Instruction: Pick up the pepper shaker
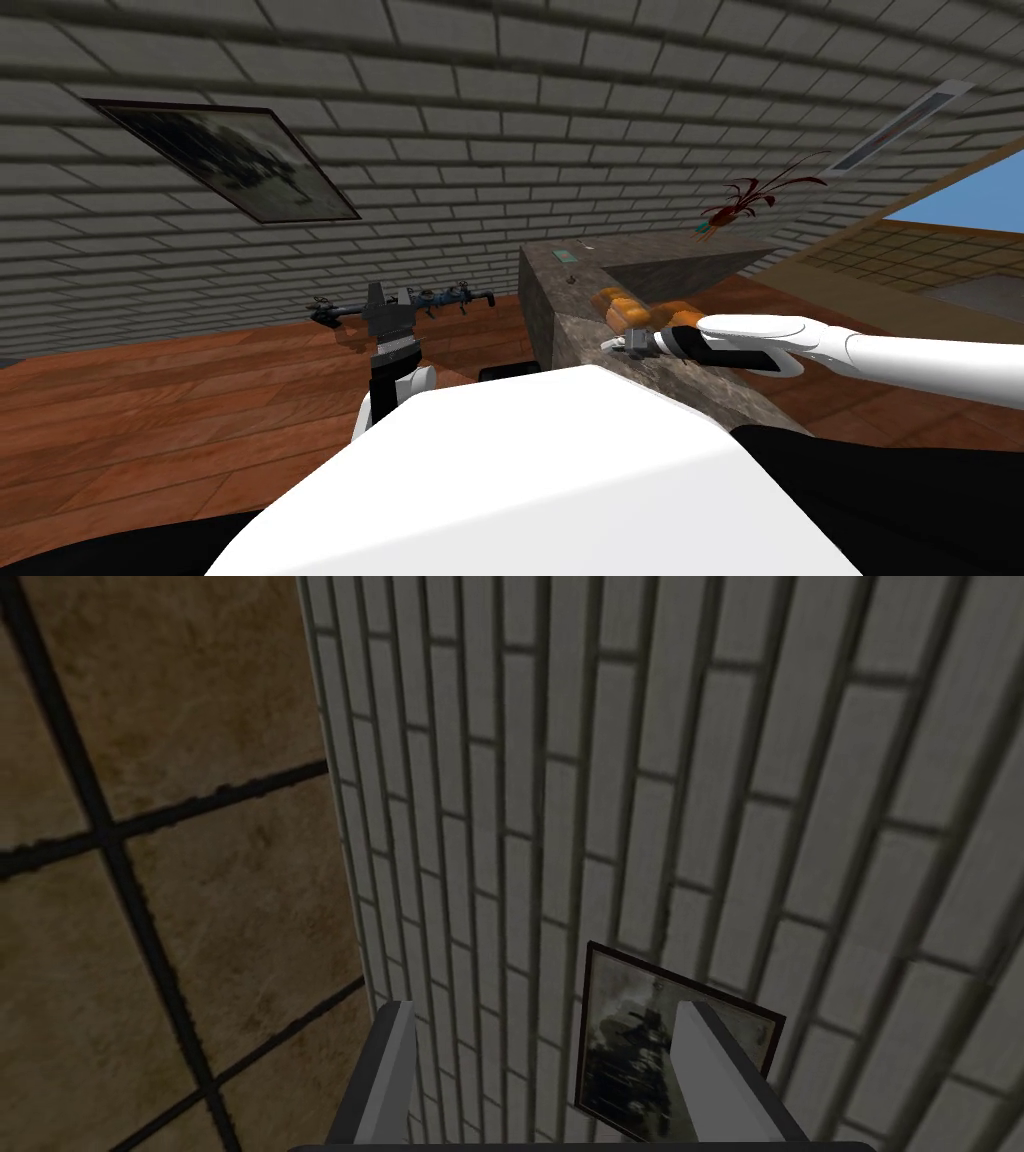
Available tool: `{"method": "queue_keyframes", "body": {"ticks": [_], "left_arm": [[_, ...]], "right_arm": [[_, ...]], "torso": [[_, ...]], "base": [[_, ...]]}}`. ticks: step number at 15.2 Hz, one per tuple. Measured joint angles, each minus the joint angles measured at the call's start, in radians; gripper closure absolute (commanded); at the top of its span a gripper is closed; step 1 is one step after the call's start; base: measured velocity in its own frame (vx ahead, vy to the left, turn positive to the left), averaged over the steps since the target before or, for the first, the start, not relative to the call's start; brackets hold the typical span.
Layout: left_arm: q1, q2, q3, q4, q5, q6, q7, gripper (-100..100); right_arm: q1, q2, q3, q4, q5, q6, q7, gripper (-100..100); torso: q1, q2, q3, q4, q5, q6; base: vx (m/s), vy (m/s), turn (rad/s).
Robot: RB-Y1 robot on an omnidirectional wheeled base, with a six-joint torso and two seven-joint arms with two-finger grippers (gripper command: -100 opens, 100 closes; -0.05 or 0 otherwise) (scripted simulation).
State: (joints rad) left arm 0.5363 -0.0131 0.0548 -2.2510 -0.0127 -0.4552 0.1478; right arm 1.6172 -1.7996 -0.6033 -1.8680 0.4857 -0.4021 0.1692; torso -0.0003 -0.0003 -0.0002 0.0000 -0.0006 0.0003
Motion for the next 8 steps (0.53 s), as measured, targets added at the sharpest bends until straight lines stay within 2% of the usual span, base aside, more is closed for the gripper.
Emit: {"method": "queue_keyframes", "body": {"ticks": [3, 8], "left_arm": [[0.0, 0.0, 0.0, 0.0, 0.0, 0.0, 0.0, 0], [0.0, 0.0, 0.0, 0.0, 0.0, 0.0, 0.0, 0]], "right_arm": [[-0.009, 0.002, -0.015, 0.024, 0.015, -0.037, -0.003, 100], [-0.014, 0.018, -0.062, 0.059, 0.067, -0.118, -0.03, 100]], "torso": [[0.002, -0.001, 0.0, 0.0, 0.001, 0.001], [0.003, -0.001, -0.001, 0.0, 0.001, 0.0]], "base": [[0.025, 0.04, -0.143], [0.021, 0.032, -0.092]]}}
